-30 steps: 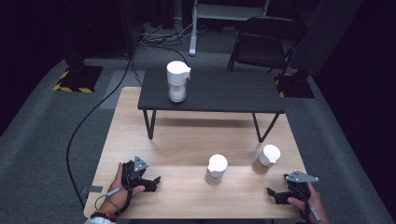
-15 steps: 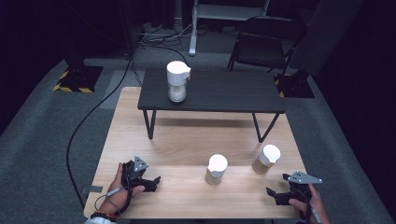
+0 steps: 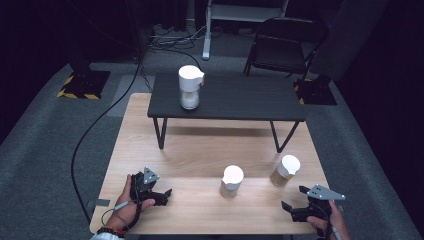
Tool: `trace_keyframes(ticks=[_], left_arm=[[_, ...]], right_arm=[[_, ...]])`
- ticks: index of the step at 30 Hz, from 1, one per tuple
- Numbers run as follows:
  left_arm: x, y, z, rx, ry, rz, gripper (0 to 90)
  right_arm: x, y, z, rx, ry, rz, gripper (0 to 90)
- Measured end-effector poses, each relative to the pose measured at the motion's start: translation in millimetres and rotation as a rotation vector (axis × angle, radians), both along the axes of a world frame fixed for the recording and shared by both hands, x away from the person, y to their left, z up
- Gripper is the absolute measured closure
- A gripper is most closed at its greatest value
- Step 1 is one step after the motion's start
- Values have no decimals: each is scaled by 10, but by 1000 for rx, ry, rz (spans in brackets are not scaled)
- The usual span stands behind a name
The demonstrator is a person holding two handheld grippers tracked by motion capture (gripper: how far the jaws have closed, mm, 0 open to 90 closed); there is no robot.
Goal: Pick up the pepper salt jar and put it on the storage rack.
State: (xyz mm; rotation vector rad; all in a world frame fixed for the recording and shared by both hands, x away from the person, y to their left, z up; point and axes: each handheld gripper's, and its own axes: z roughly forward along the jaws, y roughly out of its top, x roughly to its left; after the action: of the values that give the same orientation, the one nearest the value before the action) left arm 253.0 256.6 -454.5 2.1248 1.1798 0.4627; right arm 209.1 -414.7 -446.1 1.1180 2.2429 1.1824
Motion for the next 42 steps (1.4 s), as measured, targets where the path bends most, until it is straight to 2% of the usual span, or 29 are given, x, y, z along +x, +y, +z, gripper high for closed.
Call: trace_keyframes(ticks=[3,5,12,15,27,38,42], left_arm=[[0,1,0,0,0,0,1],[0,0,0,0,0,0,1],[0,1,-1,0,-1,0,1],[-1,0,0,0,0,0,1],[-1,0,0,1,0,0,1],[-2,0,-1,0,-1,1,1],[-2,0,0,1,0,0,1]], right_arm=[[-12,48,19,-12,-9,5,14],[-32,81,39,-38,-26,16,15],[-87,140,50,-16,-41,12,16],[-88,167,51,-6,-39,36,16],[-97,296,44,50,-38,69,17],[-95,498,58,40,-54,114,19],[-109,576,56,49,-68,110,23]])
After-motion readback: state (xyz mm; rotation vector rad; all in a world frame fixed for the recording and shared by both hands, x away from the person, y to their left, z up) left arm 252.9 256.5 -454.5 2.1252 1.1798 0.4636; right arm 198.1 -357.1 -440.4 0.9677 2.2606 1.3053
